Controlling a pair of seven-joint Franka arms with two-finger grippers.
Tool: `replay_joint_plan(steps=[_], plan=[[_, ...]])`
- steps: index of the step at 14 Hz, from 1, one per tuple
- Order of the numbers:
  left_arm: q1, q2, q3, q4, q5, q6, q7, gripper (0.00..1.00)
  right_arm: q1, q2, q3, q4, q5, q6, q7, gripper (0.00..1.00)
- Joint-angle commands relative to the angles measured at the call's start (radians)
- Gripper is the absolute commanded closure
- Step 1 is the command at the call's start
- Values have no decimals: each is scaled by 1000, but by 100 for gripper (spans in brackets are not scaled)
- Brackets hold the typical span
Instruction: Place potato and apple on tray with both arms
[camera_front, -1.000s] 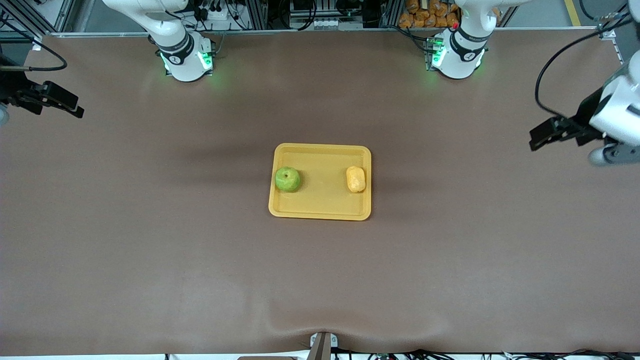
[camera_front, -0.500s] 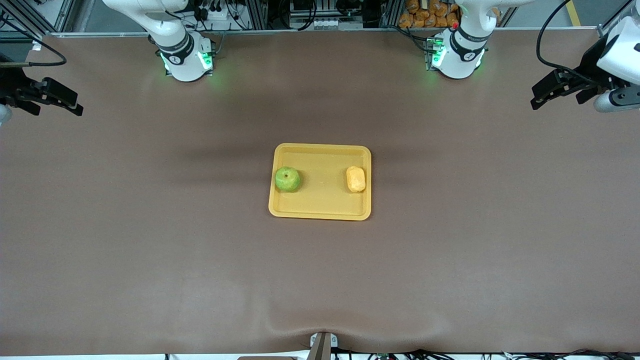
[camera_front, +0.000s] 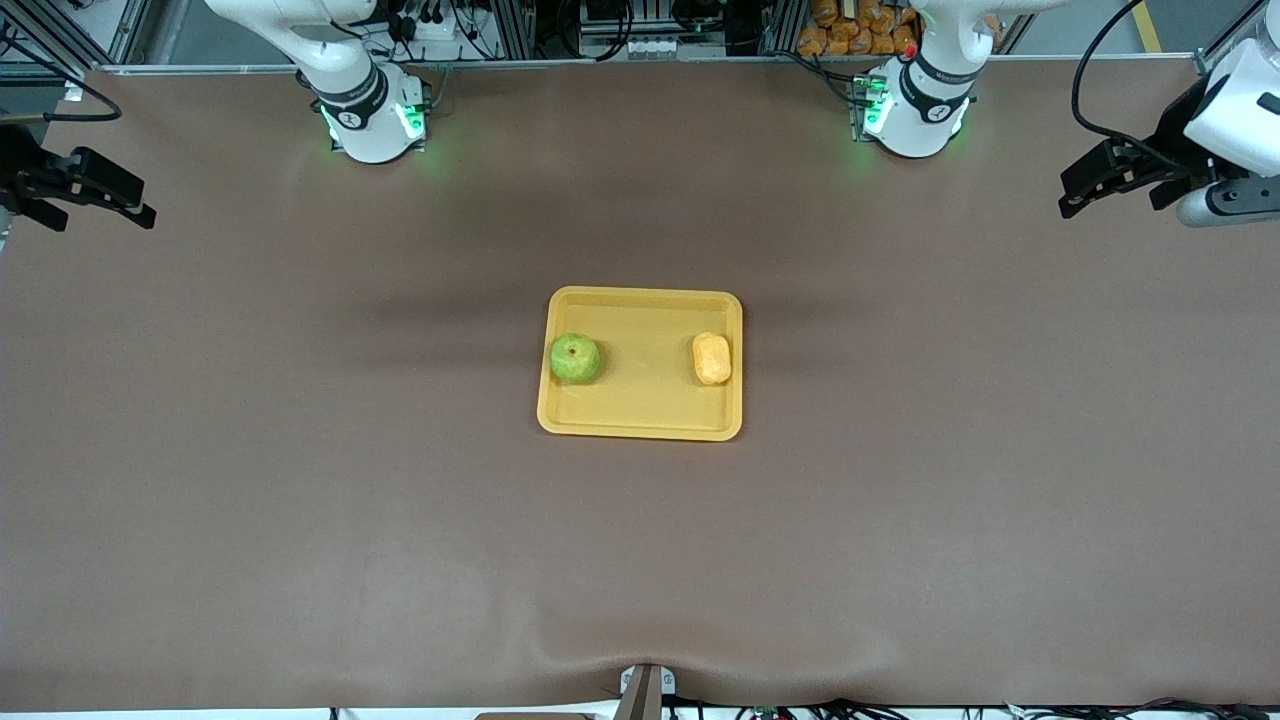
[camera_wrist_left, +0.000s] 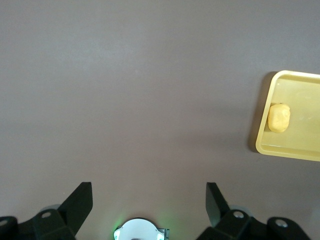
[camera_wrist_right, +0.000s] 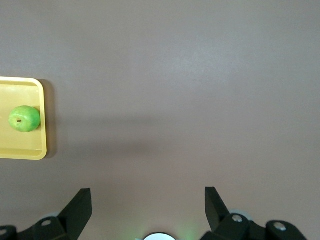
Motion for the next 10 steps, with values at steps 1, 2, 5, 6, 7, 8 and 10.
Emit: replay_joint_plan(steps=[1, 2, 5, 6, 7, 8, 10], plan=[[2, 20, 11, 47, -16, -29, 27, 0, -3, -1, 1, 15, -10, -16, -8, 0], [5, 23, 11, 50, -13, -29, 28, 0, 2, 2, 3, 15, -9, -14, -8, 0], [5, 34, 11, 63, -4, -30, 28, 0, 4, 3, 7, 15, -9, -13, -8, 0], [10, 34, 11, 63, -4, -30, 28, 0, 2, 3, 6, 16, -9, -13, -10, 0], [11, 34, 11, 64, -4, -33, 27, 0, 1, 3, 6, 16, -9, -13, -10, 0], [11, 34, 11, 64, -4, -38, 27, 0, 1, 3, 6, 18, -9, -13, -10, 0], [11, 39, 11, 64, -2, -41, 27, 0, -1, 3, 4, 19, -9, -13, -11, 0]])
